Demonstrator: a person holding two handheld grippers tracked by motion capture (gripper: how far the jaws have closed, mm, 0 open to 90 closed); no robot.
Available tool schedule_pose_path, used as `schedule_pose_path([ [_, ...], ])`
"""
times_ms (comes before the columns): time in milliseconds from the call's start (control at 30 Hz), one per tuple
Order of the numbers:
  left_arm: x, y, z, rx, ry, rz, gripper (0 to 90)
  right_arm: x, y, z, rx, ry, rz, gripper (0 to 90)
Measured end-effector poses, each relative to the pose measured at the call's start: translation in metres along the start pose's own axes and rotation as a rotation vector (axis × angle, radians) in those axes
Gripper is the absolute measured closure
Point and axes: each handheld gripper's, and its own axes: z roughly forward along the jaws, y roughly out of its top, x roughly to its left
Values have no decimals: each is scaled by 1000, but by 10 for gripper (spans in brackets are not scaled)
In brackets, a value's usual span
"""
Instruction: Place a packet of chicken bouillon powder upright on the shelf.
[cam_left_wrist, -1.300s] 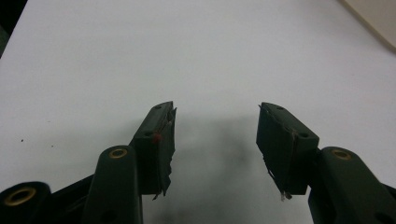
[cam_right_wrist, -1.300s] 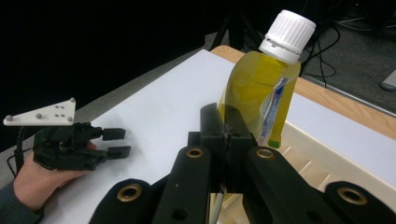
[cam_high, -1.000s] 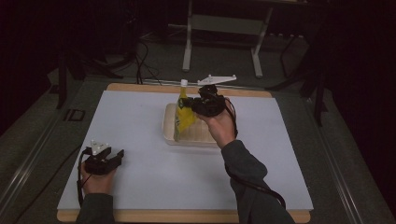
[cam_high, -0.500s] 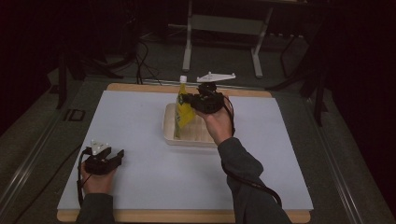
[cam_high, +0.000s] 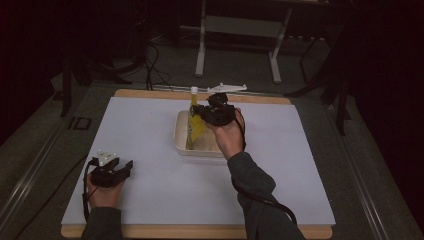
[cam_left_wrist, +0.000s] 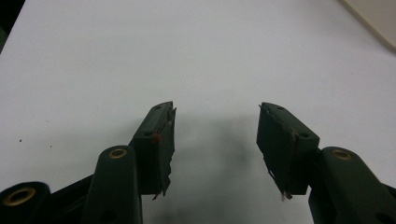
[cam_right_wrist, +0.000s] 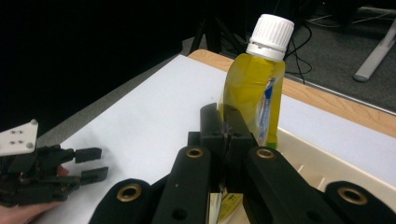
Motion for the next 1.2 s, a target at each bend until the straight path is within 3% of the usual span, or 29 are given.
schedule_pose_path([
  [200, 0, 0, 0, 0, -3, 1, 460, -1, -4, 11, 9, -5, 37, 899],
  [500, 0, 0, 0, 0, -3, -1, 460, -11, -3, 25, 45, -37, 37, 899],
  [733, 0, 0, 0, 0, -3, 0, 460, -16, 2, 33, 72, -27, 27, 899],
  [933, 0, 0, 0, 2, -3, 2, 460, -26, 2, 37, 78, -17, 71, 898],
  [1200, 0, 0, 0, 2, -3, 2, 460, -26, 4, 38, 89, -10, 68, 897],
])
